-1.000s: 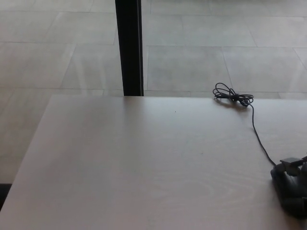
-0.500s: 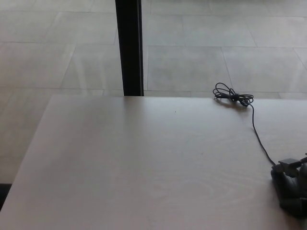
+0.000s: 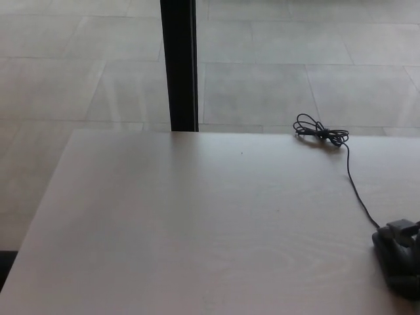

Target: The robot uses its right fingers to click on the left button of the black mouse placed on the table.

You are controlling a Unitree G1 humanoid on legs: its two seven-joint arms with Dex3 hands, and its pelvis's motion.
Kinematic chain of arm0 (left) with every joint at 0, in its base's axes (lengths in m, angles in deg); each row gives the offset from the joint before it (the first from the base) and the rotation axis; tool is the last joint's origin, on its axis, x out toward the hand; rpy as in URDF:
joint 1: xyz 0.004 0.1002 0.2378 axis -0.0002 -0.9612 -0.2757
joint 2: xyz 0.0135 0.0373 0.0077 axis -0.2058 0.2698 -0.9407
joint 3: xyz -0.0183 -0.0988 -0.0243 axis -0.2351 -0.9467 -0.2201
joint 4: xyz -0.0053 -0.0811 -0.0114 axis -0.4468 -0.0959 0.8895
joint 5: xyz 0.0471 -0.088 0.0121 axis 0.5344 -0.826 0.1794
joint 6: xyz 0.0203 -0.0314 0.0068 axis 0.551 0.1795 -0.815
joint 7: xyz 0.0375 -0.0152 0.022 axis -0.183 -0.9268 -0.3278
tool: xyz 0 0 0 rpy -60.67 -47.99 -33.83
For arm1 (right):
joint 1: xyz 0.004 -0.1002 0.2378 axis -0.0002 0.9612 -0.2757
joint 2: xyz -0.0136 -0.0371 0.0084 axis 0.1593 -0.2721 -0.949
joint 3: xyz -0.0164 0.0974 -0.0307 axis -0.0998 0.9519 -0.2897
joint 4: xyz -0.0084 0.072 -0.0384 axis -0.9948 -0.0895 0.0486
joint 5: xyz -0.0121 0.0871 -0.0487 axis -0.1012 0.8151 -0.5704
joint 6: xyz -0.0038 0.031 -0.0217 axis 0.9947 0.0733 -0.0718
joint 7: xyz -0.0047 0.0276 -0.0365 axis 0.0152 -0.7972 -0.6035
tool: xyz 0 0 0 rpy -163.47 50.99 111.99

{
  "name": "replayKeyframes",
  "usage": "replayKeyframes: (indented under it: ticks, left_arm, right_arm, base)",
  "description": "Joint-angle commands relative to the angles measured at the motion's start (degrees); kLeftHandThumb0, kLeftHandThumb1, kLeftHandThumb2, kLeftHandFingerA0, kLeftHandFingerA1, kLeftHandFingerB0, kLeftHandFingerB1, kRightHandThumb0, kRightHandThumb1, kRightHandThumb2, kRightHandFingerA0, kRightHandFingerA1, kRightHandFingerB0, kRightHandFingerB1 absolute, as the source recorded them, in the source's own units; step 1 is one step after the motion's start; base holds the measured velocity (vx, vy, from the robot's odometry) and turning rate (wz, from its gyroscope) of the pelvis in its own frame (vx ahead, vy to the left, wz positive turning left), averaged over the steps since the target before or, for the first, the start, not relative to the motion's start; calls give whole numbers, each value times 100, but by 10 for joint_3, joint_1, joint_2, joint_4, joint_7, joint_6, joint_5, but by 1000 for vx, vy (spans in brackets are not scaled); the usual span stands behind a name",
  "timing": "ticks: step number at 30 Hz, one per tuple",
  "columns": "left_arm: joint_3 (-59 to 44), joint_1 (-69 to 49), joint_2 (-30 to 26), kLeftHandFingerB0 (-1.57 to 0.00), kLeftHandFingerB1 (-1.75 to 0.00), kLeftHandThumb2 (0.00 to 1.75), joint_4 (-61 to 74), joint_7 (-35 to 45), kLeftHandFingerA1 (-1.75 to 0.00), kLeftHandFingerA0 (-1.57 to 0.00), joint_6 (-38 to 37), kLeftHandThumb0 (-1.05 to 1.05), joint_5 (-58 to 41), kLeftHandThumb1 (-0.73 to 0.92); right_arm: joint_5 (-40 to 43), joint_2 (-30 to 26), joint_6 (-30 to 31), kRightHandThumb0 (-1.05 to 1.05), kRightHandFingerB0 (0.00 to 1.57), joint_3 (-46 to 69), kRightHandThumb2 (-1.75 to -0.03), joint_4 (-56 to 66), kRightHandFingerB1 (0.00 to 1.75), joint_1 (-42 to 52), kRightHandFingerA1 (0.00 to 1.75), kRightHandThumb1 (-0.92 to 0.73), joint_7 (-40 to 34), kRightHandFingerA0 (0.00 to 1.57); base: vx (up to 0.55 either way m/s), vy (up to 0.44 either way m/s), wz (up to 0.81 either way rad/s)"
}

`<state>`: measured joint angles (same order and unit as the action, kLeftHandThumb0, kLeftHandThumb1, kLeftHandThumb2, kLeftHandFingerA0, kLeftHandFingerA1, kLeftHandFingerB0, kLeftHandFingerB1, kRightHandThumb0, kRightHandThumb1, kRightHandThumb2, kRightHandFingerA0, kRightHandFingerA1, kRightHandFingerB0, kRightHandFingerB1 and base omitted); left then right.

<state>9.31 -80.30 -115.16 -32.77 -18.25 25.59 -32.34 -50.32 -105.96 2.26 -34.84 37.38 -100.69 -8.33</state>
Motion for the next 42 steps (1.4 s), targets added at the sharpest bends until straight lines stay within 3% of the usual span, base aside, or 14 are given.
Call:
replayKeyframes:
  ticks: [1,2,3,4,8,9,10,12,13,30,31,32,38,42]
  left_arm:
    - [-2,3,-10,-66,-51,73,-2,-4,-56,-80,-8,-83,-6,92]
    - [-2,5,-10,-67,-50,71,-2,-8,-55,-80,-5,-81,-6,92]
    - [-2,5,-10,-67,-50,71,-1,-9,-55,-80,-4,-81,-6,92]
    - [1,5,-10,-68,-50,73,-1,-9,-55,-79,-8,-81,-2,92]
    - [5,4,-11,-66,-49,73,1,-11,-55,-79,-6,-81,1,92]
    - [5,4,-11,-65,-49,74,1,-10,-54,-78,-6,-82,0,92]
    - [6,4,-11,-66,-49,73,-1,-9,-54,-80,-9,-83,1,92]
    - [7,5,-11,-66,-49,73,-1,-9,-54,-80,-9,-83,1,92]
    - [4,6,-11,-68,-50,73,0,-10,-55,-82,-7,-83,-2,92]
    - [1,7,-7,-66,-50,77,5,-13,-55,-81,-4,-84,-7,92]
    - [3,5,-6,-67,-51,79,3,-15,-56,-81,-11,-85,-3,92]
    - [1,6,-6,-67,-50,78,3,-14,-55,-80,-8,-85,-6,92]
    - [-4,5,-5,-68,-50,75,2,-11,-55,-81,-4,-83,-11,92]
    - [-1,2,-6,-63,-53,88,2,-11,-58,-78,-6,-89,-7,82]
  right_arm:
    - [-22,0,-19,-76,46,-26,-67,-17,41,16,54,-86,-19,38]
    - [-34,-4,-16,-76,34,-38,-116,-17,52,17,62,-76,-19,38]
    - [-38,-6,-13,-76,34,-43,-116,-16,52,16,62,-76,-18,38]
    - [-36,-3,-10,-76,46,-45,-67,-20,40,18,51,-90,-23,42]
    - [-43,-10,-9,-78,47,-58,-70,-33,41,15,49,-92,-44,49]
    - [-34,-11,-8,-78,42,-56,-70,-29,40,14,50,-92,-24,42]
    - [-32,-12,-1,-75,38,-56,-115,-25,54,13,59,-73,-17,32]
    - [-31,-13,1,-75,38,-58,-115,-25,54,13,59,-73,-17,32]
    - [-31,-12,-8,-79,44,-58,-69,-30,41,11,54,-92,-29,35]
    - [-16,-26,-28,-79,45,-47,-67,-57,41,-3,57,-90,-43,32]
    - [-16,-26,-26,-76,39,-48,-115,-55,56,-9,56,-73,-30,19]
    - [-14,-26,-28,-80,42,-47,-68,-55,40,-13,54,-92,-27,29]
    - [-2,-22,-28,-75,44,-31,-68,-50,39,-65,48,-92,-5,31]
    - [-2,-13,-16,-78,48,-11,-69,-44,39,-105,46,-92,-26,38]
  base:
    - [0,0,0]
    - [0,0,0]
    - [0,0,0]
    - [0,0,0]
    - [0,0,0]
    - [0,0,0]
    - [0,0,0]
    - [0,0,0]
    - [0,0,0]
    - [0,0,0]
    - [0,0,0]
    - [0,0,0]
    - [0,0,0]
    - [0,0,0]
